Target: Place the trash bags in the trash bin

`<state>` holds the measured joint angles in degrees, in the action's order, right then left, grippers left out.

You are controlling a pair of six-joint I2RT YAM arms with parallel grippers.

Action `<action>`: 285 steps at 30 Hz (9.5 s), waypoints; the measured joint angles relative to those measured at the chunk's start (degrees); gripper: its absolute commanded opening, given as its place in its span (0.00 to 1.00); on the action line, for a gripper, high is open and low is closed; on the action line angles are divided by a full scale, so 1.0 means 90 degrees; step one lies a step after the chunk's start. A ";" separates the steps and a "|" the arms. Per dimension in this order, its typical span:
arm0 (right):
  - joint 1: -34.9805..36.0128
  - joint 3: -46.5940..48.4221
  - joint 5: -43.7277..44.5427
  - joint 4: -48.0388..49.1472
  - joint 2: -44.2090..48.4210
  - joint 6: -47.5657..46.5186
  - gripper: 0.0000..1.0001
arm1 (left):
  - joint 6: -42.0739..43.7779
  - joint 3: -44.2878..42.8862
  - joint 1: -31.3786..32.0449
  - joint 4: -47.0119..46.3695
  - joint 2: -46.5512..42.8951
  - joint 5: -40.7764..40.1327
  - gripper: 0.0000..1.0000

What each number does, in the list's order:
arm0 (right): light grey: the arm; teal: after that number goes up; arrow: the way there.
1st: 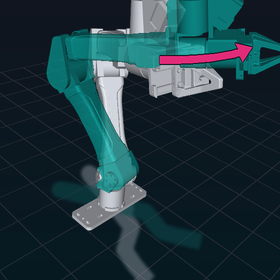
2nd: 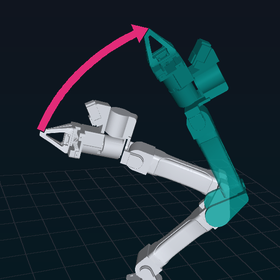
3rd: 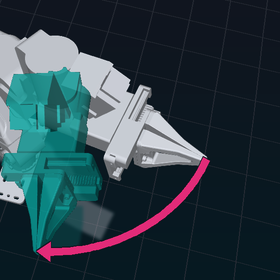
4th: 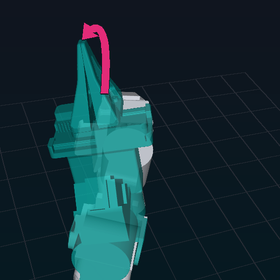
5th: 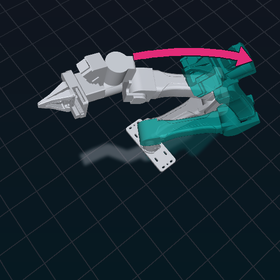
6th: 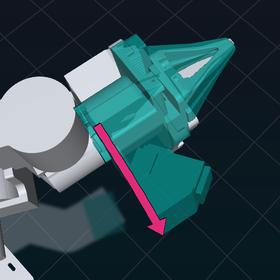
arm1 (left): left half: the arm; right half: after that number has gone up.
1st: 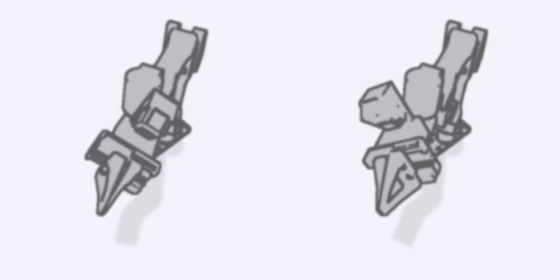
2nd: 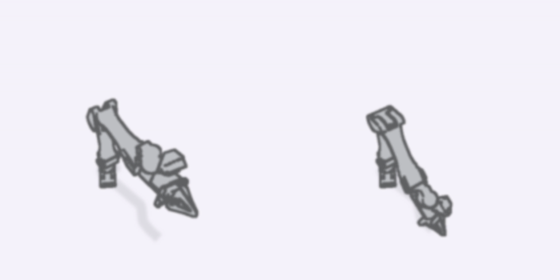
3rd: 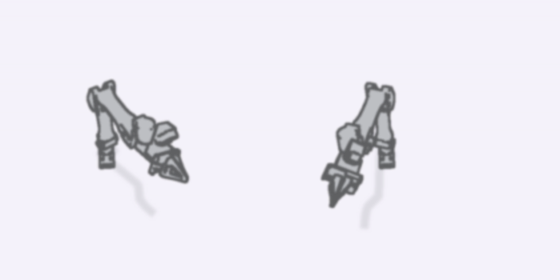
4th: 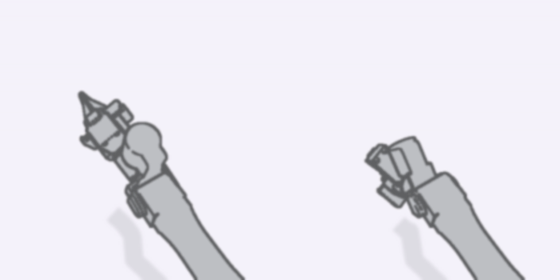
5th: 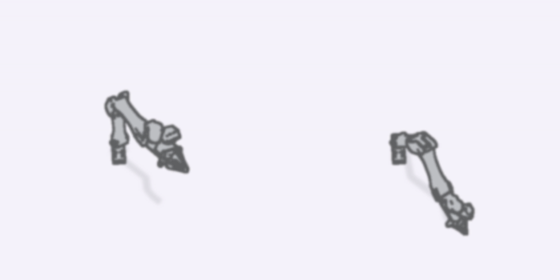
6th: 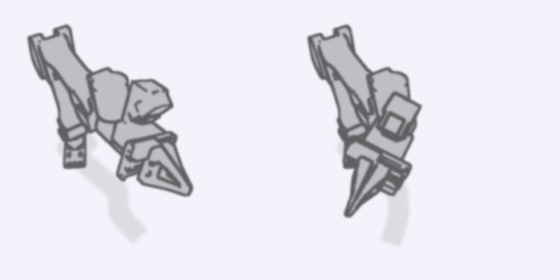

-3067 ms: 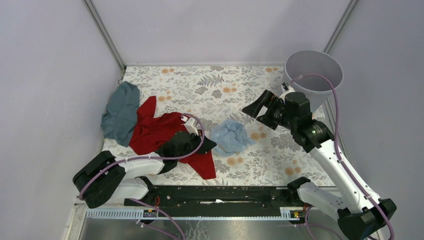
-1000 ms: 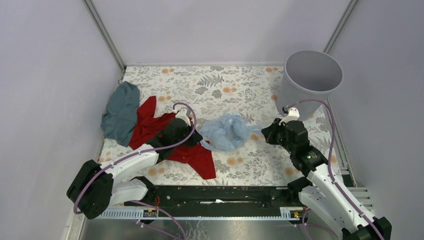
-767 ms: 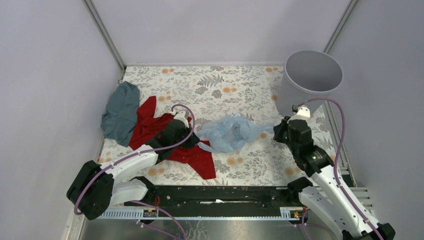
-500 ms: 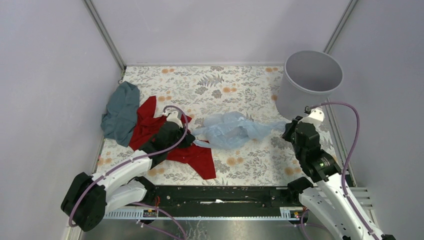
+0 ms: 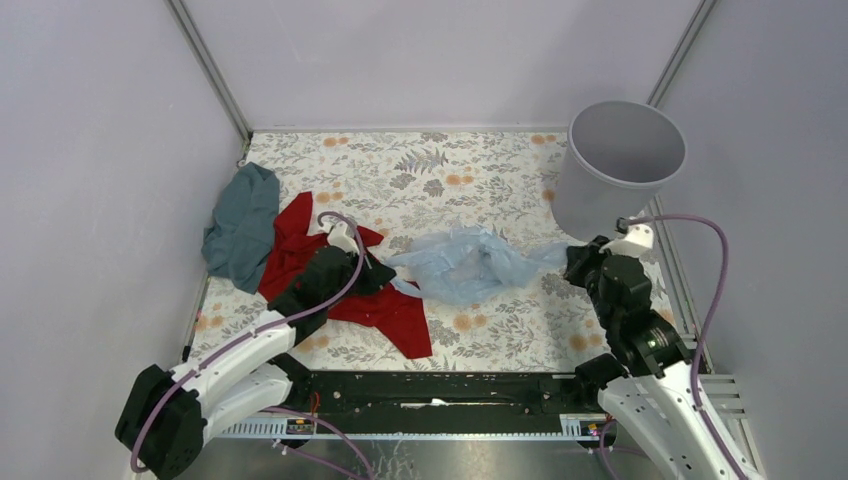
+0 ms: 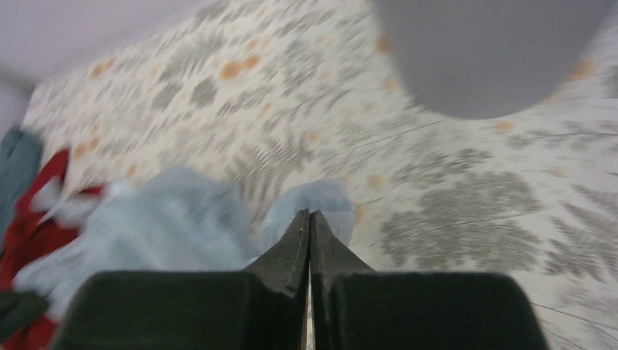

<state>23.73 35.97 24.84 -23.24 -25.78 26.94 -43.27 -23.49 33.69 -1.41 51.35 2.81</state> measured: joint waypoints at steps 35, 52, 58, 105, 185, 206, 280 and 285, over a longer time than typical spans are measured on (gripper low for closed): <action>-0.0012 0.0410 -0.3410 0.1625 -0.3762 -0.0605 0.91 | 0.0007 -0.0656 -0.0614 0.1389 0.0483 -0.0542 0.00; -0.0070 0.0610 -0.3827 0.3419 -0.4949 -0.0551 0.84 | 0.0073 -0.1637 -0.0877 0.2477 0.0937 -0.1052 0.17; -0.0073 0.0607 -0.4755 0.3898 -0.5474 0.0267 0.65 | -0.0141 -0.1741 -0.0874 0.2596 0.1321 -0.1008 0.65; -0.0070 -0.1598 -0.5586 0.2982 -0.2225 0.2074 0.39 | -0.0512 -0.3101 0.1355 -0.0758 0.4500 -0.0612 0.10; 0.2205 0.0976 -0.4476 0.1149 -0.2482 -0.1532 1.00 | 0.0257 -0.2820 0.0942 0.0624 0.1287 -0.1163 0.00; 0.2256 0.1649 -0.3181 0.1331 -0.4194 -0.0491 0.00 | 0.0432 -0.3519 0.0942 0.0935 0.2497 -0.0041 0.91; 0.2268 0.0874 0.0138 -0.0291 -0.1027 0.0549 0.00 | 0.0520 -0.1161 -0.0663 0.1370 0.0593 0.0369 0.98; 0.2268 0.0826 0.0134 -0.0335 -0.1015 0.0534 0.01 | 0.0189 -0.0452 -0.1090 0.0539 0.1421 0.0867 0.83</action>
<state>44.14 43.40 26.04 -26.26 -34.92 31.75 -41.56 -27.55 23.88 3.44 64.14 10.61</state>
